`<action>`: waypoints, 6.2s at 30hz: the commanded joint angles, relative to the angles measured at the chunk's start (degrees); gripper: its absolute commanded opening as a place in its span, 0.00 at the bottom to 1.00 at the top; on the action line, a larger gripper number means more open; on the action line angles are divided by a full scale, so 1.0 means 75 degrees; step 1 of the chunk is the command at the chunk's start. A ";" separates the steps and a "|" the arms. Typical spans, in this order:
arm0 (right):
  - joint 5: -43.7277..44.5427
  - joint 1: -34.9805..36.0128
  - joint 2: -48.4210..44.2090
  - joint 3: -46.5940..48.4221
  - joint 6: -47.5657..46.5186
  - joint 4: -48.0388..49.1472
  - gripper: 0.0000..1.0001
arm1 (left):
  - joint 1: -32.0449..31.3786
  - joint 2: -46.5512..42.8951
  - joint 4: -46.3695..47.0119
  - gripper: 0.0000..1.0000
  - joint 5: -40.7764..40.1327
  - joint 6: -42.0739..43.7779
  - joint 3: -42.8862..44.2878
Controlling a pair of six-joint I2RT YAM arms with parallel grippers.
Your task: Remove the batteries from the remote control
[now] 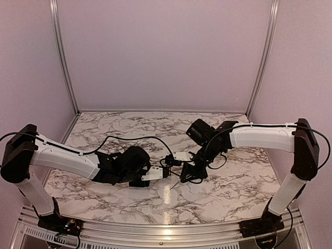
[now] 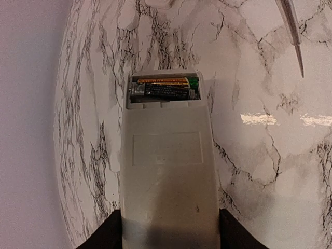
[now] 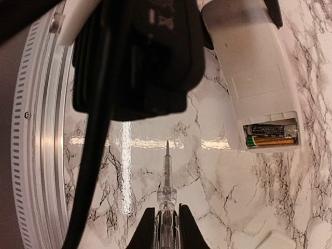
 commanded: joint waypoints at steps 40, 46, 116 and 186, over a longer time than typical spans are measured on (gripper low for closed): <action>0.1753 -0.0439 0.0070 0.0918 0.0864 0.0688 0.00 | 0.0036 -0.0008 -0.0123 0.38 0.0466 -0.0622 0.0339; 0.1406 -0.0519 -0.0341 0.0622 0.1160 0.0977 0.00 | 0.0036 0.0004 -0.0175 0.38 0.0424 -0.0616 0.0363; 0.1721 -0.0513 -0.0700 0.0400 0.2501 0.1168 0.00 | 0.0036 0.0463 -0.1068 0.37 0.0230 -0.1769 0.1078; 0.1619 -0.0044 0.0810 0.1565 0.5127 0.0143 0.00 | -0.0306 0.0392 -0.3090 0.25 0.0703 -0.5500 0.1974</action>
